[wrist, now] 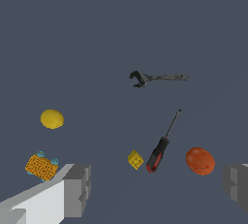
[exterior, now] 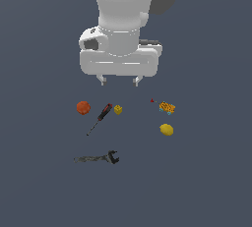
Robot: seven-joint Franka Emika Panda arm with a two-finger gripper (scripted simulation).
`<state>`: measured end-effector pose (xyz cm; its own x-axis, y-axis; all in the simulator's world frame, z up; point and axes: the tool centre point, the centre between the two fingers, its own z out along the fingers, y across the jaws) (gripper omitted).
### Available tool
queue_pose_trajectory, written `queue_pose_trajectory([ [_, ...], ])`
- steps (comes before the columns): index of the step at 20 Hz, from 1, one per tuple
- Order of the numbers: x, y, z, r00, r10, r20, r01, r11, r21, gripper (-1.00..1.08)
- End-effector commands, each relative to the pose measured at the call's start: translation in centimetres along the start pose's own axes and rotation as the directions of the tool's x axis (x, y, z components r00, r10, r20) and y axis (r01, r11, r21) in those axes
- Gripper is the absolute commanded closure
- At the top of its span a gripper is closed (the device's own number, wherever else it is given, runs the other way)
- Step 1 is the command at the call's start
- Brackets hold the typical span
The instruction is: Pick up a designated object from a clutter of objects.
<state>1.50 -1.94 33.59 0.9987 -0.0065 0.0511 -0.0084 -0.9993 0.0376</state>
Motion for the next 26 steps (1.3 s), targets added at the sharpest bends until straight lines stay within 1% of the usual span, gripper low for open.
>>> queue_pose_trajectory([
  [1, 0.0, 0.0, 0.0, 1.000, 0.000, 0.000, 0.000, 1.000, 0.000, -0.92],
  [9, 0.2, -1.7, -1.7, 1.000, 0.003, -0.020, -0.003, 1.000, 0.007, -0.92],
  [14, 0.2, -1.7, -1.7, 1.000, 0.002, -0.020, -0.002, 1.000, 0.007, -0.92],
  [20, 0.9, -3.3, 0.3, 1.000, -0.020, -0.015, 0.020, 1.000, 0.004, -0.92],
  [26, 2.0, -6.5, 4.5, 0.998, -0.066, -0.005, 0.066, 0.998, 0.002, -0.92],
])
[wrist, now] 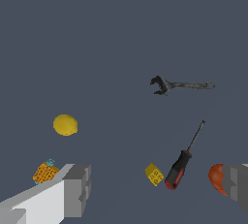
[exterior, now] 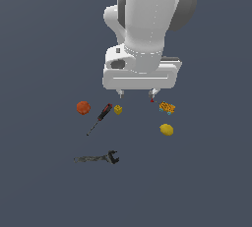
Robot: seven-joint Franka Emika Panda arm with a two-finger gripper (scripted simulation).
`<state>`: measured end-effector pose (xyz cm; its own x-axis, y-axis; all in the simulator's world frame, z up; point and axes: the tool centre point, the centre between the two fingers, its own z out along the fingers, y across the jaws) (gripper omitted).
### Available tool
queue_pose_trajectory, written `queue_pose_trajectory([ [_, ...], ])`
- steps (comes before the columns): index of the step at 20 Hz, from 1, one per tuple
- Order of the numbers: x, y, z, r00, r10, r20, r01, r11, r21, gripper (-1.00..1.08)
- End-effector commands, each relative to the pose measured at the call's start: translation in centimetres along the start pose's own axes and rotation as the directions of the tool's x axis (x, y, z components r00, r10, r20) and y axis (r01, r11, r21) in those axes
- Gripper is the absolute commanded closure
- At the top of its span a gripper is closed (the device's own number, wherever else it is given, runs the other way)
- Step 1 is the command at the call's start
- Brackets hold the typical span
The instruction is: Pick up a designated object from a clutter of objects.
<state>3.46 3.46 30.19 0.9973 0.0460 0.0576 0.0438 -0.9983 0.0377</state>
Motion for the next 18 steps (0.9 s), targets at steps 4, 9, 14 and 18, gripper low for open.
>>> queue_pose_trajectory([
  [4, 0.9, -4.2, 5.3, 0.998, -0.058, 0.013, 0.058, 0.998, 0.002, -0.92],
  [9, 0.9, -9.1, 11.4, 0.992, -0.123, 0.026, 0.123, 0.992, 0.013, -0.92],
  [14, 0.0, -13.1, 16.3, 0.984, -0.175, 0.036, 0.174, 0.984, 0.028, -0.92],
  [18, -0.8, -15.5, 19.1, 0.978, -0.204, 0.042, 0.203, 0.979, 0.038, -0.92],
])
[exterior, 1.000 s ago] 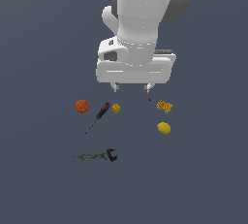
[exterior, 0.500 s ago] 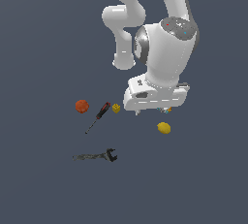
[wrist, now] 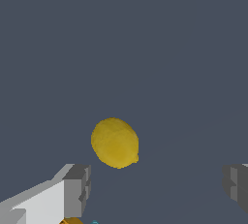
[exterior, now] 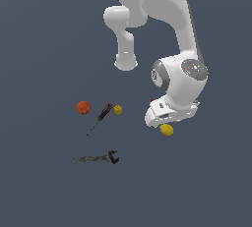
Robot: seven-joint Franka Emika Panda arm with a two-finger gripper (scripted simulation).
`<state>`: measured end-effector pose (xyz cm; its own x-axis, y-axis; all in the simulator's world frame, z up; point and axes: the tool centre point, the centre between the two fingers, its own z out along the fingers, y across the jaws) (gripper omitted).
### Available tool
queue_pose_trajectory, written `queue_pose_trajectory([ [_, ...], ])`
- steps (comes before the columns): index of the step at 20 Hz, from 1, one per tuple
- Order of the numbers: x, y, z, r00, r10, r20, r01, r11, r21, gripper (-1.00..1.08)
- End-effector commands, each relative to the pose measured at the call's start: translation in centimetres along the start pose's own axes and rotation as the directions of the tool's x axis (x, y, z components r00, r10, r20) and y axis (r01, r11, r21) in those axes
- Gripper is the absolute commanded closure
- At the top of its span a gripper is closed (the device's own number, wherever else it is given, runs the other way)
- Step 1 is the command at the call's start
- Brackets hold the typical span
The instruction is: Pick up a designated object from a clutter of objects.
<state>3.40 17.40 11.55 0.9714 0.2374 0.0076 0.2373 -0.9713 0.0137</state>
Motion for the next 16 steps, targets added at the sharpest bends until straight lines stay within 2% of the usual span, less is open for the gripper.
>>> queue_pose_trajectory([
  [1, -0.1, -1.3, 1.6, 1.000, -0.016, 0.002, 0.016, 1.000, 0.006, -0.92],
  [7, -0.5, -2.9, 3.5, 0.999, -0.035, 0.007, 0.035, 0.999, 0.013, -0.92],
  [16, -0.6, -2.9, 4.8, 0.999, -0.036, 0.008, 0.036, 0.999, 0.013, -0.92],
])
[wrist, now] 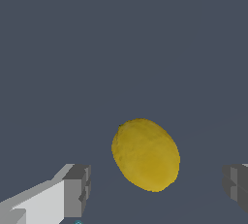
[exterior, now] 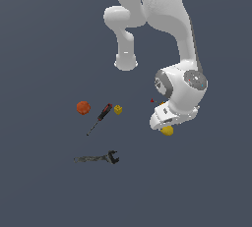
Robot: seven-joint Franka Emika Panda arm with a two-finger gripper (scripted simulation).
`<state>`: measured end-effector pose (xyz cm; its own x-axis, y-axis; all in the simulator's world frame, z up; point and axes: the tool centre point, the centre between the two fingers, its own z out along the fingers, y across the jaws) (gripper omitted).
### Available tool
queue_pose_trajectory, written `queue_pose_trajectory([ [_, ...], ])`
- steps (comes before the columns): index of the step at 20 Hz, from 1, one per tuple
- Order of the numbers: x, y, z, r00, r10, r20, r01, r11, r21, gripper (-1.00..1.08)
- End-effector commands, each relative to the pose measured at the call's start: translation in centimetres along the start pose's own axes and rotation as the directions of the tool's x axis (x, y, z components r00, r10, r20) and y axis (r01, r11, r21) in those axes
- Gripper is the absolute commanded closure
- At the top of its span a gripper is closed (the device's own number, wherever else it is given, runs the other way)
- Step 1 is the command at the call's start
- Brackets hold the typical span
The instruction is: Pick up a designated object from a clutter of objects.
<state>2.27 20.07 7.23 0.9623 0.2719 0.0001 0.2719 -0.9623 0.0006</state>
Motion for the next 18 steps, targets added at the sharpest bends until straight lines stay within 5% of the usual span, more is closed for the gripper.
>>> queue_pose_trajectory([
  [1, -0.1, 0.0, 0.9, 1.000, -0.001, 0.001, 0.001, 1.000, 0.000, -0.92],
  [12, 0.0, -0.1, 4.4, 1.000, -0.001, 0.000, 0.001, 1.000, 0.000, -0.92],
  [13, 0.0, -0.1, 4.4, 1.000, -0.001, 0.000, 0.001, 1.000, 0.000, 1.08],
  [18, 0.0, -0.1, 4.4, 1.000, -0.001, 0.000, 0.001, 1.000, 0.000, 1.08],
])
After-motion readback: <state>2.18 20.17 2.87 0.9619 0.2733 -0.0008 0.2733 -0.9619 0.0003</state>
